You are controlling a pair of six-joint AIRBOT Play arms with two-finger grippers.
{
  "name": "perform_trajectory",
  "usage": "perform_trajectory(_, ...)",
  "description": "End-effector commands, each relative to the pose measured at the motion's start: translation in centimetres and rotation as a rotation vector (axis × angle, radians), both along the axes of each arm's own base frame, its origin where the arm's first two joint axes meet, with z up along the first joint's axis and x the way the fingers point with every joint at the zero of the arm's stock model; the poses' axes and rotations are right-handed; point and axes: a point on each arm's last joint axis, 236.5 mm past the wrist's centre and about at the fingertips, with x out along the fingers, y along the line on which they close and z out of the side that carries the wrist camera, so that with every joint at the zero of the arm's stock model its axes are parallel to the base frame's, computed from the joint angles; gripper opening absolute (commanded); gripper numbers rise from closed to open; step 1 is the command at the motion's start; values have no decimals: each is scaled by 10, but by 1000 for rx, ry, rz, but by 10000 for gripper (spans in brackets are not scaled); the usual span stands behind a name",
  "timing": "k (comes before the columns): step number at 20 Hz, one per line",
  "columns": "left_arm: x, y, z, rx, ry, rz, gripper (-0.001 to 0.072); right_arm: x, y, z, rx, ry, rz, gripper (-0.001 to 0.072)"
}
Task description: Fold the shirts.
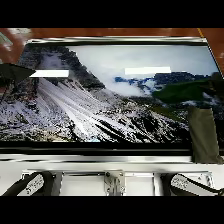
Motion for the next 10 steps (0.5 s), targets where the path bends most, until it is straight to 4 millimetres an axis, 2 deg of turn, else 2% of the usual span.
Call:
perform_trajectory(1, -3, -11, -1, 1, 2, -30, 41, -47, -78, 22, -38, -17, -217, 64)
perform_trajectory(3, -7, -18, -2, 3, 11, -60, 41, -68, -106, 19, -65, 8, -290, 64)
perform_trajectory(5, -11, -24, -3, 4, 18, -82, 41, -84, -117, 17, -49, 29, -321, 64)
perform_trajectory(8, -11, -24, -8, 26, 25, -84, 41, -98, -115, 17, -32, 55, -320, 64)
perform_trajectory(10, -11, -23, -9, 31, 28, -83, 41, -110, -100, 9, -4, 119, -270, 64)
